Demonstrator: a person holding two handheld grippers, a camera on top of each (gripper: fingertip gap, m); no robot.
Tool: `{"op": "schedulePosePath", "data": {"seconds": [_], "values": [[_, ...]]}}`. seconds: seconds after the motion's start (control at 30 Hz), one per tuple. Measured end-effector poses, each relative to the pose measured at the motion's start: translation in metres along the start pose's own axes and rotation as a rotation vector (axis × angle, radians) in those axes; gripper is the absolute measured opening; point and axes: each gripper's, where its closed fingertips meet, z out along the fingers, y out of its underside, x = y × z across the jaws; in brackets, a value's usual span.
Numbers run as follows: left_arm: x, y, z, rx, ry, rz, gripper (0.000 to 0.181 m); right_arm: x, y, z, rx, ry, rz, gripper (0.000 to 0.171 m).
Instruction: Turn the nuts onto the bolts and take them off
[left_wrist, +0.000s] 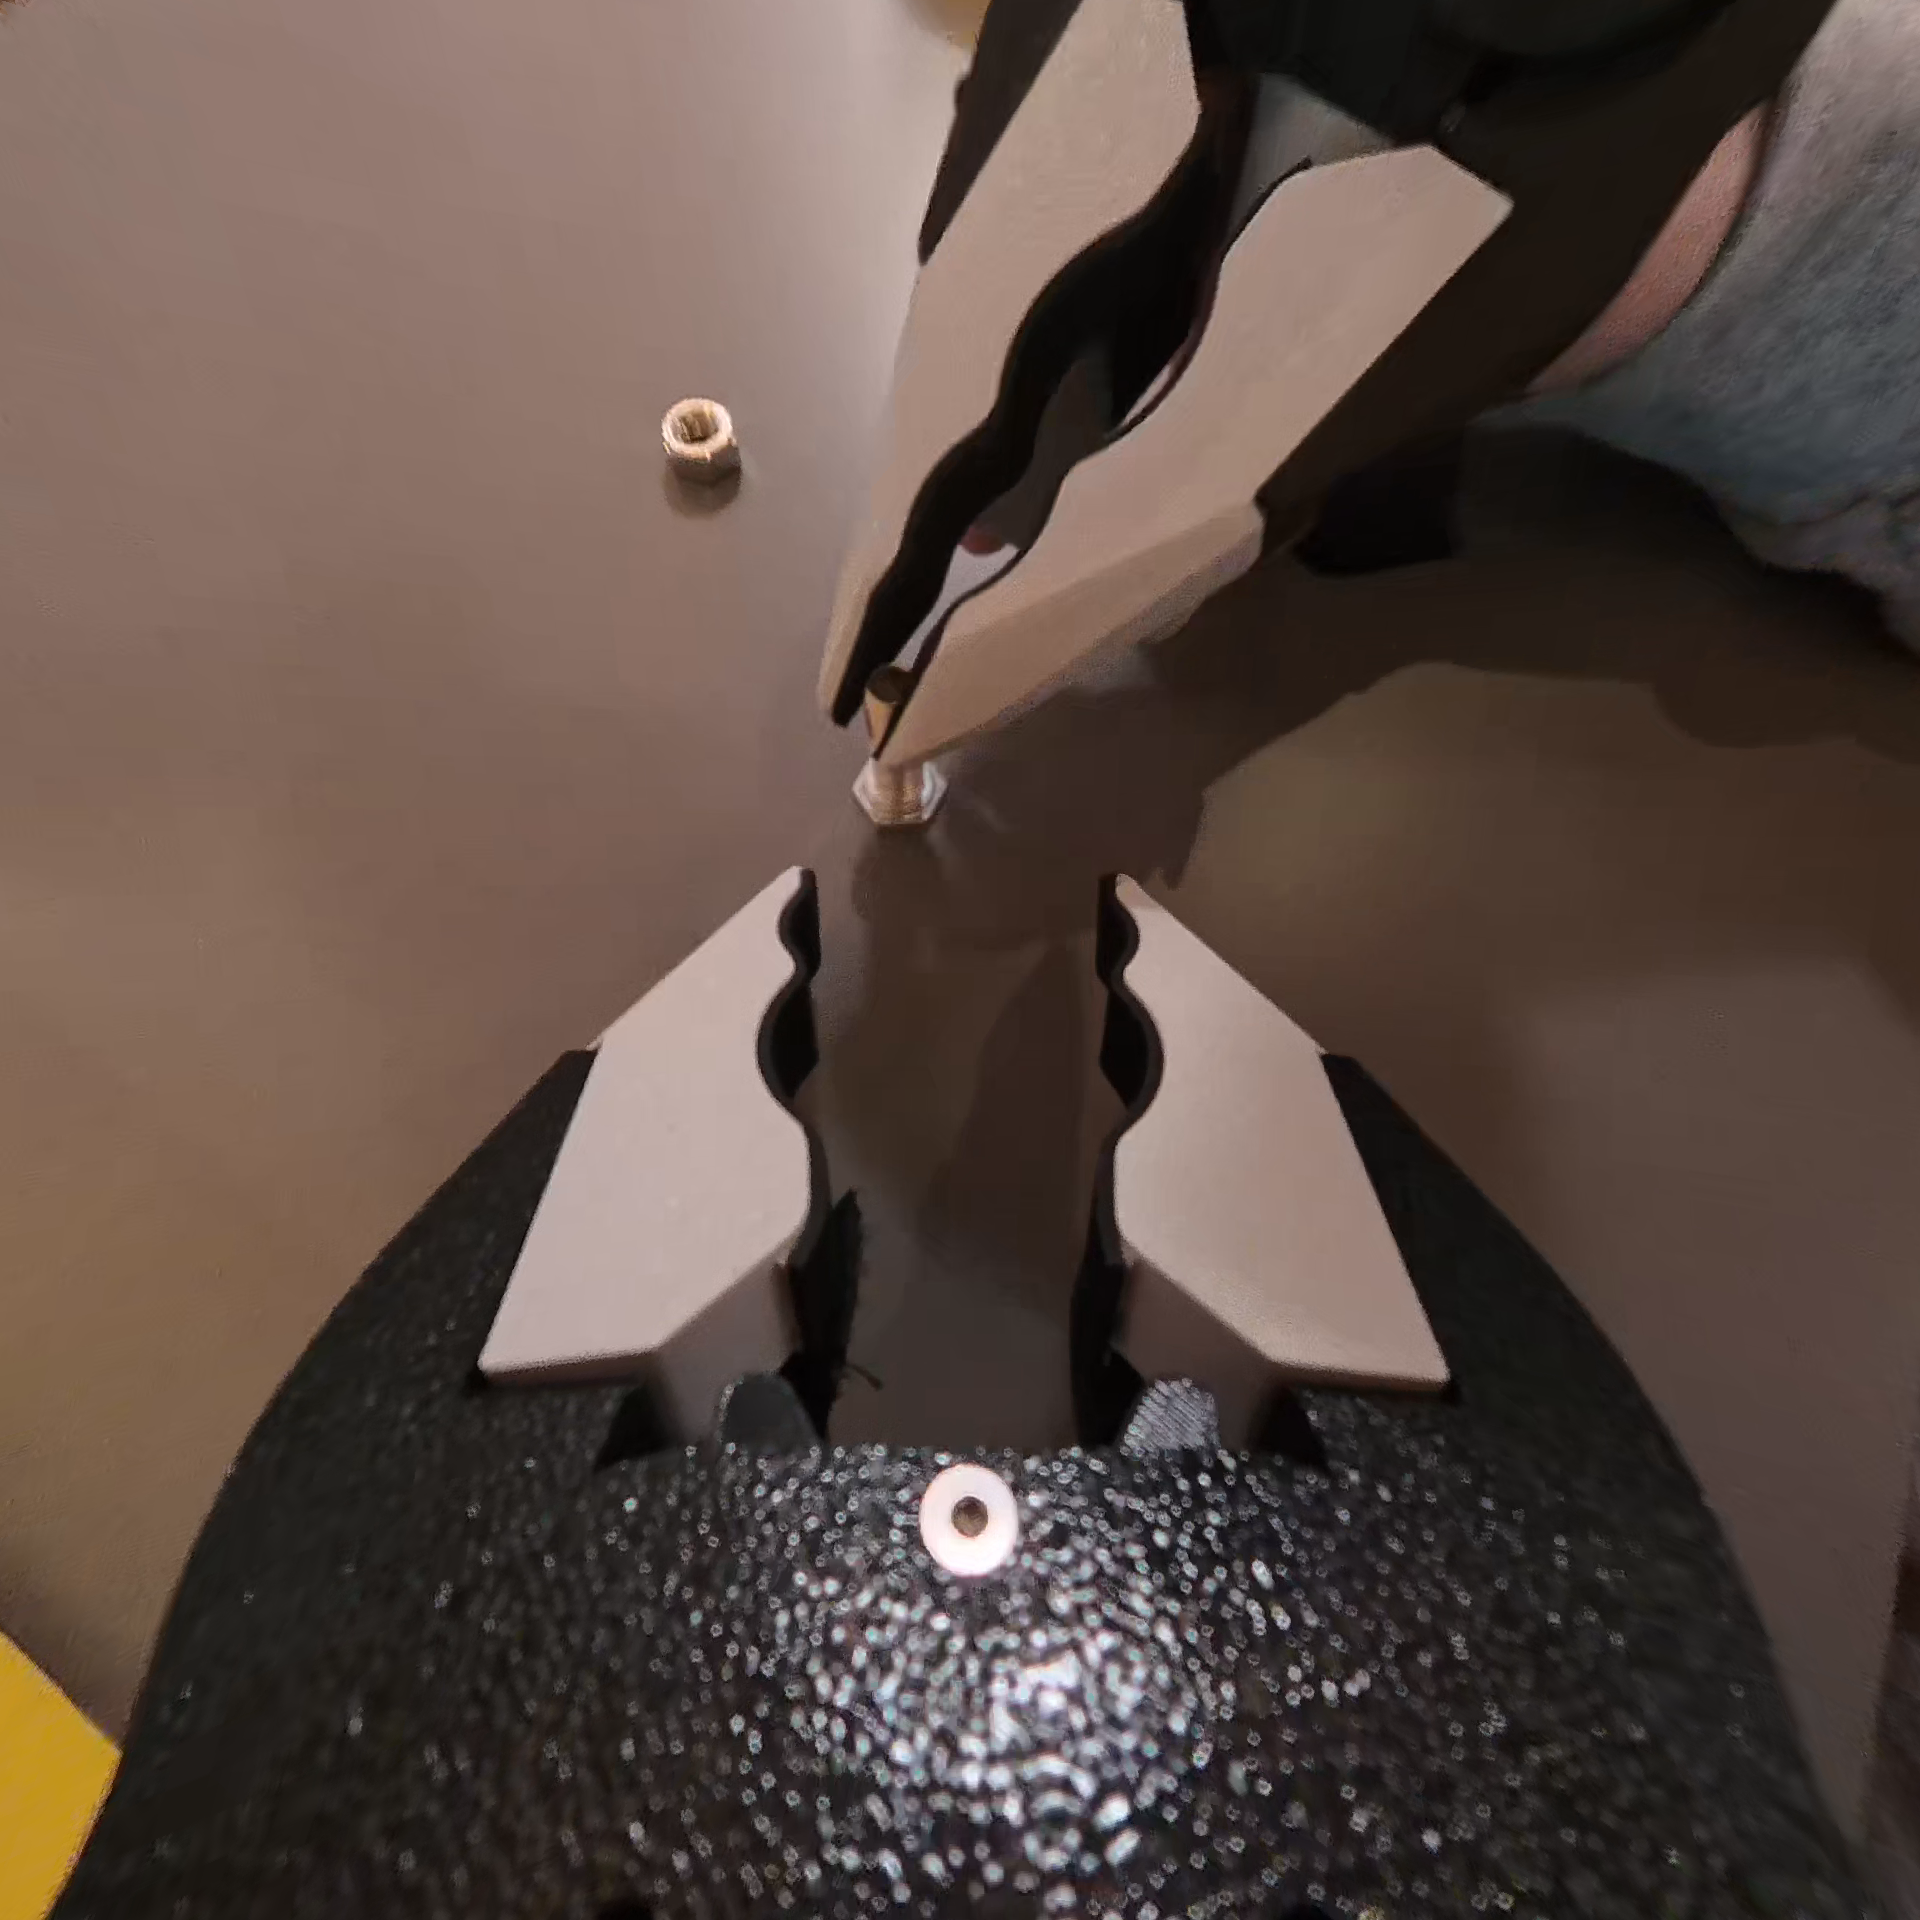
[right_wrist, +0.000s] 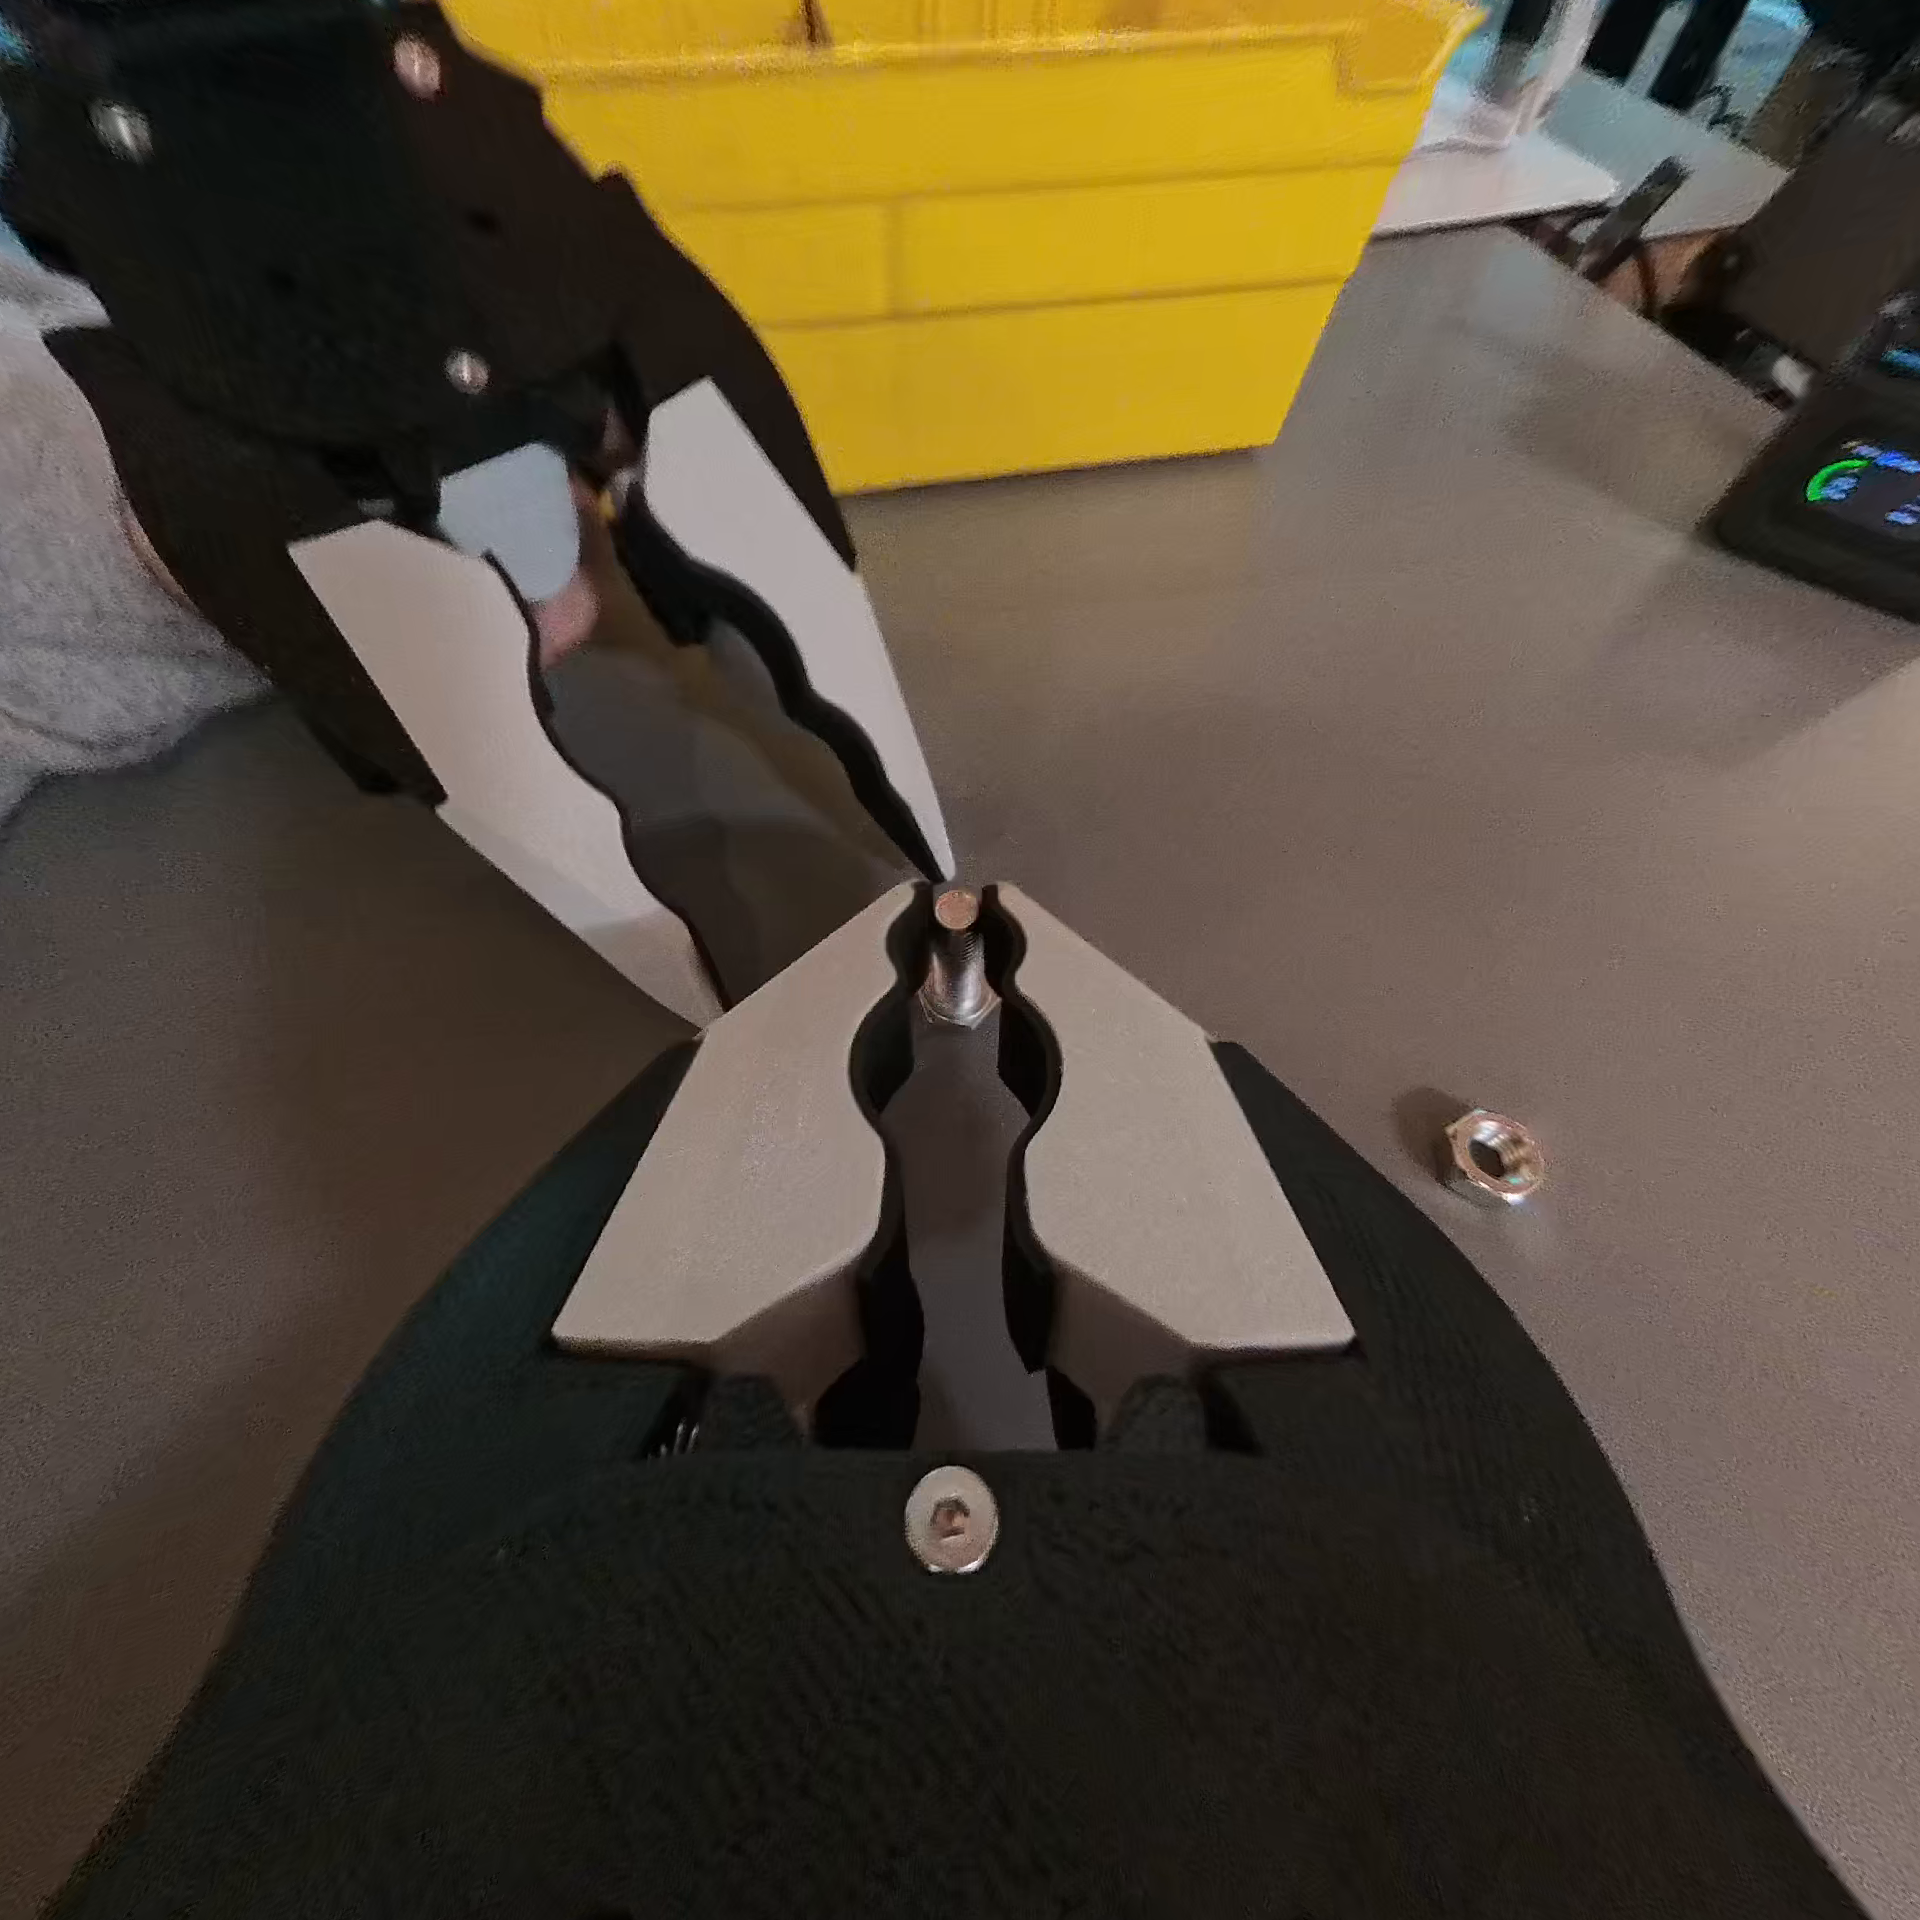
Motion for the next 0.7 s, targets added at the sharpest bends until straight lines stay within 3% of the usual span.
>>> {"op": "schedulePosePath", "data": {"seconds": [0.13,0.3,0.43,0.7], "values": [[0.002,-0.029,-0.008,0.204,-0.017,0.008,0.052,-0.007,-0.035,-0.027,0.287,-0.142,0.160,0.008],[0.026,-0.066,-0.022,0.486,0.168,-0.022,0.057,-0.014,-0.060,-0.059,0.511,-0.266,0.229,0.008],[0.032,-0.085,-0.041,0.666,0.248,-0.054,0.036,-0.017,-0.069,-0.070,0.601,-0.319,0.246,0.008],[0.030,-0.089,-0.043,0.707,0.246,-0.051,0.023,-0.014,-0.079,-0.083,0.711,-0.370,0.308,0.007]]}}
